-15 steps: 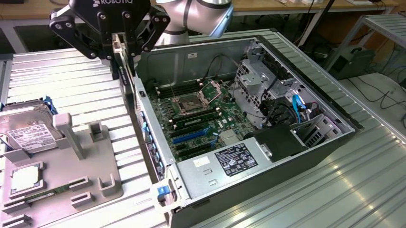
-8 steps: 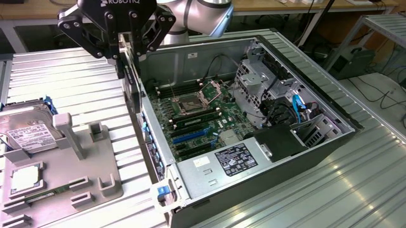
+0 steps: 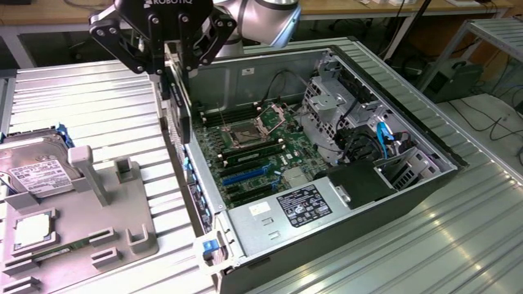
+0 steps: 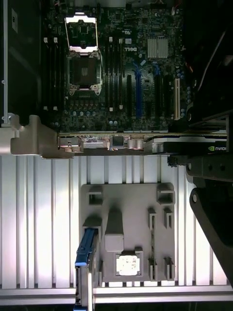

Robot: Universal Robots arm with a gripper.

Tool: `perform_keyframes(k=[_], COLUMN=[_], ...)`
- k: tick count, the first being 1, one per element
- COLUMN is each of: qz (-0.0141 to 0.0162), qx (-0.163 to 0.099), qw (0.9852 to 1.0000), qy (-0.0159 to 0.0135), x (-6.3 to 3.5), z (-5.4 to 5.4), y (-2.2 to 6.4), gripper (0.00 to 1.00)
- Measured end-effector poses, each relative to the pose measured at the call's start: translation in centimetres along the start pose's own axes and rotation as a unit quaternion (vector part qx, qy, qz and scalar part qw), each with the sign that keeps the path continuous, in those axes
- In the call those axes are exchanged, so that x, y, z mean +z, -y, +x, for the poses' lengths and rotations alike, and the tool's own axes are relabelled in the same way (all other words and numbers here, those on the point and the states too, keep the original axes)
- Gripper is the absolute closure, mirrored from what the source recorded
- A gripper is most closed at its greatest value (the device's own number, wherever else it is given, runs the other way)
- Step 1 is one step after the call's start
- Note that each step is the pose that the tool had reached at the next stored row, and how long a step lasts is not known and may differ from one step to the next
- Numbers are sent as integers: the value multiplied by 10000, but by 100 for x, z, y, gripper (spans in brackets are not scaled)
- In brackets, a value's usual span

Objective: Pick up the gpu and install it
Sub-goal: 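Pick up the gpu and move the gpu toward the slot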

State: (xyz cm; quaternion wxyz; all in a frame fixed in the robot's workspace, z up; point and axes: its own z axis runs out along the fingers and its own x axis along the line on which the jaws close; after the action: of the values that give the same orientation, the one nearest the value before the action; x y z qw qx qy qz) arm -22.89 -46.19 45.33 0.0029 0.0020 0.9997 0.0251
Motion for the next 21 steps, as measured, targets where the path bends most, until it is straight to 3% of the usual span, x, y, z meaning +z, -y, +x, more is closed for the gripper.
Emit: perform_keyframes(k=[21], qz=[-1], qx=[-15], qw=[10000], qy=[-1], x=[1], z=[-203], y=[-1], gripper=[73])
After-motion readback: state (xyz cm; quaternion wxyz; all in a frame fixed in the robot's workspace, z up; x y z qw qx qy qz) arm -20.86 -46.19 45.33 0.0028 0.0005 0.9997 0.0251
